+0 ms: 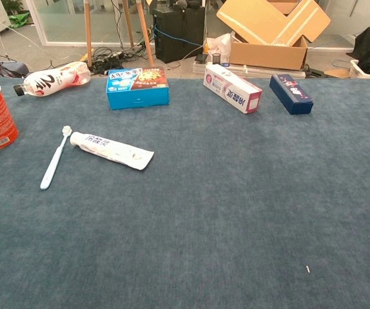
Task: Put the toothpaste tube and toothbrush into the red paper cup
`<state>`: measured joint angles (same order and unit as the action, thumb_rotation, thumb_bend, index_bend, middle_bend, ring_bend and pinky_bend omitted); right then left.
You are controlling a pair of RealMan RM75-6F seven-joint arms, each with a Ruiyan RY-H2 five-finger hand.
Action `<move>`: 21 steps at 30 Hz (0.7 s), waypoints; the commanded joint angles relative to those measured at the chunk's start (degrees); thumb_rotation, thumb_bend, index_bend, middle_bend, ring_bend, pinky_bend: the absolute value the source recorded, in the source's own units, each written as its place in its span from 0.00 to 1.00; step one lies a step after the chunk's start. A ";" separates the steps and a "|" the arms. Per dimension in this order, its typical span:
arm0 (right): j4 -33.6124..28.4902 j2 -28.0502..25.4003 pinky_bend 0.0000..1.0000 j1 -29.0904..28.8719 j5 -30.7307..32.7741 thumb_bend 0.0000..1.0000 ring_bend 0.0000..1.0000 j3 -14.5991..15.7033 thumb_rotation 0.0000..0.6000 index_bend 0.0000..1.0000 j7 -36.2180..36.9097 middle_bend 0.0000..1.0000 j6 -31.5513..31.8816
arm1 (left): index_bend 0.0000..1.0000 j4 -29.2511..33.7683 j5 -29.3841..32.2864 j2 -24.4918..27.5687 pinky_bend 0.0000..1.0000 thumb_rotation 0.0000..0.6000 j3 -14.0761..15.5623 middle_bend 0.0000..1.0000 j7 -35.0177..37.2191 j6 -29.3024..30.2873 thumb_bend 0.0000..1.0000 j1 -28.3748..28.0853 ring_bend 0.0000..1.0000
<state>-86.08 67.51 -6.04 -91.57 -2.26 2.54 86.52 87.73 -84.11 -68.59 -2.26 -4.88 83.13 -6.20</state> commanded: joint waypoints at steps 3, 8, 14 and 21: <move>-0.40 -0.08 0.49 -0.17 -0.88 0.00 0.12 0.61 1.00 0.00 0.29 0.03 -0.29 | 0.24 0.41 -0.21 0.02 0.19 1.00 0.09 0.28 0.04 0.20 0.33 0.09 0.15; -0.49 -0.09 0.49 -0.57 -0.77 0.00 0.12 0.66 1.00 0.00 0.30 0.03 -1.09 | 0.24 0.39 0.26 0.11 0.19 1.00 0.18 0.28 -0.38 0.10 0.33 0.31 0.15; -1.35 -0.70 0.49 -0.21 -1.53 0.00 0.12 0.58 1.00 0.00 -0.20 0.05 0.41 | 0.24 1.67 1.02 0.36 0.19 1.00 0.07 0.28 0.66 -0.25 0.33 0.49 0.15; -3.08 -2.54 0.49 0.11 -4.24 0.00 0.12 1.48 1.00 0.00 1.79 0.07 2.13 | 0.24 4.95 1.30 2.96 0.19 1.00 0.31 0.22 5.69 -3.37 0.33 -0.49 0.15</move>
<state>-88.57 65.83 -5.84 -94.97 -1.35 3.20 89.08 91.71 -82.84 -66.73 -2.17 -0.64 81.08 -6.20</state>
